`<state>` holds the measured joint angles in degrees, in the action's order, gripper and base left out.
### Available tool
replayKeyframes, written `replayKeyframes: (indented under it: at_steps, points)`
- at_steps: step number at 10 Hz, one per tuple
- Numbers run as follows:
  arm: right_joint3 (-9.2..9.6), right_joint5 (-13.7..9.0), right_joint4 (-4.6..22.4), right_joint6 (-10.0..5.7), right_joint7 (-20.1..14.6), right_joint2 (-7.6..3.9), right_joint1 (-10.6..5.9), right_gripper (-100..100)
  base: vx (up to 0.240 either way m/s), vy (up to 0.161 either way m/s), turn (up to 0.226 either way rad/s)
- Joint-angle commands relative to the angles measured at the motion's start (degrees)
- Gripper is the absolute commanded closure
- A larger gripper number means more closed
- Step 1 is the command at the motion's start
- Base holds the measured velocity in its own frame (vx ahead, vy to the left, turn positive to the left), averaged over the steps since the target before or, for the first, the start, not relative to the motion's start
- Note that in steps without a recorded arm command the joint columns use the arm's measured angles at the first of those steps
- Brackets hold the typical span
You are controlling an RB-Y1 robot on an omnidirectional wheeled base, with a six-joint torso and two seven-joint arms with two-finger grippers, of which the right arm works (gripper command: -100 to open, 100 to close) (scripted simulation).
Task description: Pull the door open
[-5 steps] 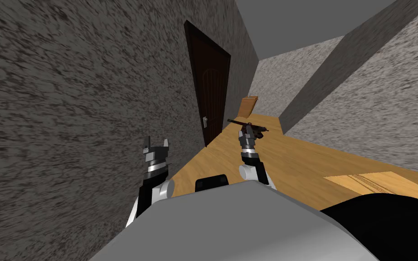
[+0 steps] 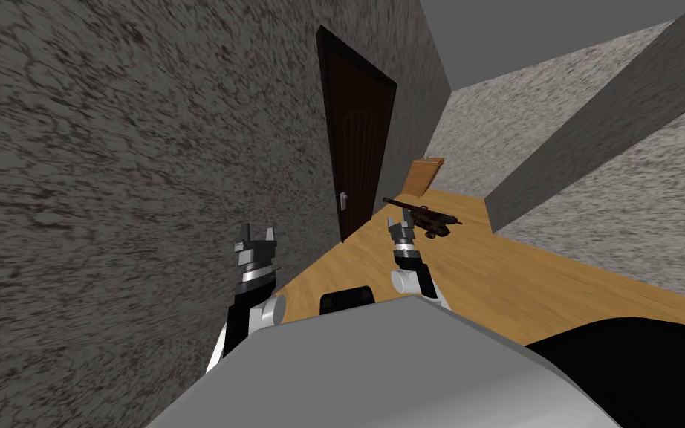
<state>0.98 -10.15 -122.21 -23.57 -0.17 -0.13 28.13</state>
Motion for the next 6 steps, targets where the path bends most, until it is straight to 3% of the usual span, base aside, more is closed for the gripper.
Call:
replayKeyframes:
  at_steps: [1,6]
  points:
    - [-0.18,-1.0,1.1,0.26,-1.7,-0.54,-0.69,-100,0.074,-0.075,0.156]
    - [-0.45,-4.5,5.2,0.52,-7.0,-2.16,-2.64,-100,0.071,-0.066,0.179]
